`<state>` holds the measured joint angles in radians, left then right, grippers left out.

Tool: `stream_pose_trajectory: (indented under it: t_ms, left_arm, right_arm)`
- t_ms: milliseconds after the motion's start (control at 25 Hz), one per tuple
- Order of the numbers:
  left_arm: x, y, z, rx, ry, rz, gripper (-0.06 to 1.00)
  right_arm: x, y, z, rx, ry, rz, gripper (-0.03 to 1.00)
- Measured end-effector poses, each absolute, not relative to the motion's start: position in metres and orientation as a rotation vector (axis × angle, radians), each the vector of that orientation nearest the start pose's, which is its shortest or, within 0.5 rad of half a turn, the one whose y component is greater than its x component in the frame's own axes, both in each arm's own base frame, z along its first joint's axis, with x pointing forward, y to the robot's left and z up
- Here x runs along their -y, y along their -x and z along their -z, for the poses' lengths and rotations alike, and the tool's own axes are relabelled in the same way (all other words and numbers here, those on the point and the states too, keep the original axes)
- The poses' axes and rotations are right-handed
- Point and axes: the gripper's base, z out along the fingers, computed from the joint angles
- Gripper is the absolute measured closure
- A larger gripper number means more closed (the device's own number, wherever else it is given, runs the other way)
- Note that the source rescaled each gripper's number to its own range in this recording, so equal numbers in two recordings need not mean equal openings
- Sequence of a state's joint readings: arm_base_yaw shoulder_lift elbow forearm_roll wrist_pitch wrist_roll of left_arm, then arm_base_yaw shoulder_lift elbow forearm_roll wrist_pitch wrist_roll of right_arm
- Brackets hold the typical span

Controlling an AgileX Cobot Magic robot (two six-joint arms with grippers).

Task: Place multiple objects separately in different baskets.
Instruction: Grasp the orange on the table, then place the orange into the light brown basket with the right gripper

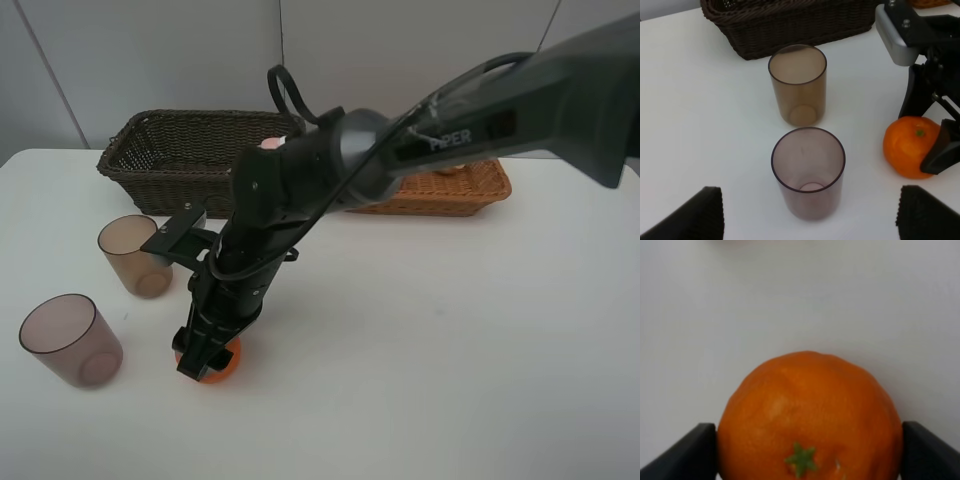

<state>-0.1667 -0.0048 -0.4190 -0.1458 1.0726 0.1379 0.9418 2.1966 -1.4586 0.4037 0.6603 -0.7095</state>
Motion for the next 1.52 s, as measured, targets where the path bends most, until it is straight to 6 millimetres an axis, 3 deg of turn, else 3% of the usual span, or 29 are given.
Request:
stream_pose_trajectory:
  t_ms: [1080,1240,1520]
  left_arm:
    - [0.012,0.0,-0.254,-2.104,-0.324,0.195,0.0]
    - [0.012,0.0,-0.254,-2.104,-0.324,0.195,0.0]
    - [0.012,0.0,-0.254,-2.104,-0.324,0.195,0.0]
  right_arm:
    - [-0.363,-0.237,-0.112,-2.238,1.856,-0.441,0.36]
    - [-0.362,-0.237,-0.121,-2.221,1.861,-0.44,0.36]
    - [-0.358,-0.234,-0.156,-2.17,1.862,-0.451,0.36]
